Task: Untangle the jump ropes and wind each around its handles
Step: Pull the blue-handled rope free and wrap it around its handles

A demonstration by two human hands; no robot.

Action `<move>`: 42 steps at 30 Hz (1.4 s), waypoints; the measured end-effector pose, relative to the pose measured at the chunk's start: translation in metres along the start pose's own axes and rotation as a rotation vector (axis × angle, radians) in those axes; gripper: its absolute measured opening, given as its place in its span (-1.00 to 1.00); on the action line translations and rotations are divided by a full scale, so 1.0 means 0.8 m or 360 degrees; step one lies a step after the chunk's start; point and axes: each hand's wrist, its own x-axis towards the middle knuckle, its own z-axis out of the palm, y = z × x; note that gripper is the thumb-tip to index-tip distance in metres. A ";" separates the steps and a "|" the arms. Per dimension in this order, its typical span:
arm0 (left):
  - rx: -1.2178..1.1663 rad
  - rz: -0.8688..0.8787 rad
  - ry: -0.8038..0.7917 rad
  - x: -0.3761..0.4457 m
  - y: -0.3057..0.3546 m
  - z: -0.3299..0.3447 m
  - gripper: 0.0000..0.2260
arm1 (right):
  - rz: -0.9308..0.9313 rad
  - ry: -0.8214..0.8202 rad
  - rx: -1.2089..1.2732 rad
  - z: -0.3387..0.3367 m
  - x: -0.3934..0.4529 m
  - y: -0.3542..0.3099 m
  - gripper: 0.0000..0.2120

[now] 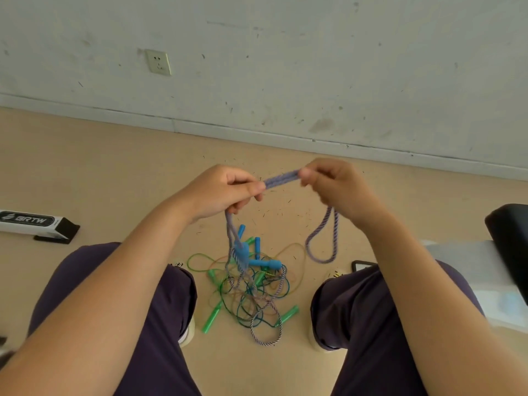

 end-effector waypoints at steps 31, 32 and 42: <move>-0.0108 -0.0161 -0.0162 0.006 -0.010 0.025 -0.95 | 0.0105 -0.0148 0.0088 0.019 0.001 0.008 -0.88; -0.0069 -0.0167 -0.0142 0.008 -0.012 0.026 -0.92 | 0.0107 -0.0087 0.0084 0.016 0.002 0.009 -0.87; -0.0220 -0.0297 -0.0140 0.008 -0.013 0.022 -0.87 | 0.0130 0.0174 0.0056 -0.001 0.000 0.013 -0.82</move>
